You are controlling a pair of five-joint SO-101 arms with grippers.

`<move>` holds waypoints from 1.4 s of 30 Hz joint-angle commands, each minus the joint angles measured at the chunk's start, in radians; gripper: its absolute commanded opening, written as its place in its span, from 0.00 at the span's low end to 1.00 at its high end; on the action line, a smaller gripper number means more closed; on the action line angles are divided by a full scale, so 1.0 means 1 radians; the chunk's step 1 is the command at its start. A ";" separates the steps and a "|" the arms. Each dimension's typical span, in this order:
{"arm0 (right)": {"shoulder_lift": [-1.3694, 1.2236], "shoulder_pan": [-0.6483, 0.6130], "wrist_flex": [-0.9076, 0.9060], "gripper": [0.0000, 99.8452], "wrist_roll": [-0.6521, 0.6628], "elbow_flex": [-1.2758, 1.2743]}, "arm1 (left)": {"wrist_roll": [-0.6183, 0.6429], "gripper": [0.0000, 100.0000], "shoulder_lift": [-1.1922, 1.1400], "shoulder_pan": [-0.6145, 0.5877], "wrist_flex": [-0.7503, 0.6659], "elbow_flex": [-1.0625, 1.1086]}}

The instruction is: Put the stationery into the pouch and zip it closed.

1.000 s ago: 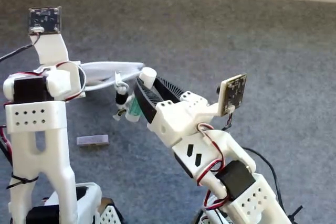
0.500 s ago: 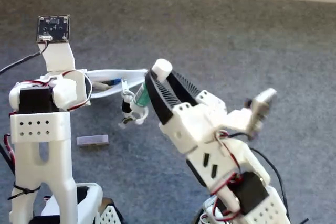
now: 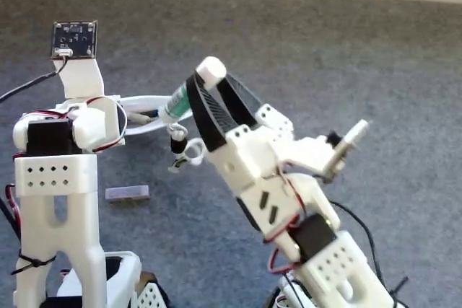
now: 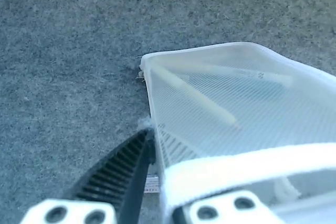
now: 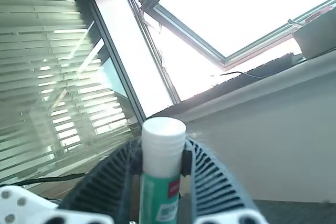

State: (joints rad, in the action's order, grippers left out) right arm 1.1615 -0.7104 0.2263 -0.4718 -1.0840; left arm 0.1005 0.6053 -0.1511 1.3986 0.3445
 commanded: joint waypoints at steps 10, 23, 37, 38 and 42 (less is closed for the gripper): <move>-0.351 -0.076 0.232 0.01 0.000 0.012 | -0.008 0.01 0.036 0.015 -0.011 -0.002; -0.493 -0.033 0.361 0.01 0.058 0.016 | -0.008 0.01 0.042 0.015 -0.015 0.015; -0.584 -0.119 0.443 0.01 0.282 -0.054 | -0.008 0.01 0.042 0.015 -0.015 0.018; -0.573 -0.119 0.443 0.01 0.282 -0.067 | -0.008 0.01 0.042 0.015 -0.015 0.018; -0.532 -0.119 0.435 0.02 0.282 -0.097 | -0.008 0.01 0.042 0.015 -0.015 0.018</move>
State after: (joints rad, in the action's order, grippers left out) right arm 0.5907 -0.8224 0.6651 -0.1987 -1.1638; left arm 0.1005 0.6206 -0.1511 1.3940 0.3675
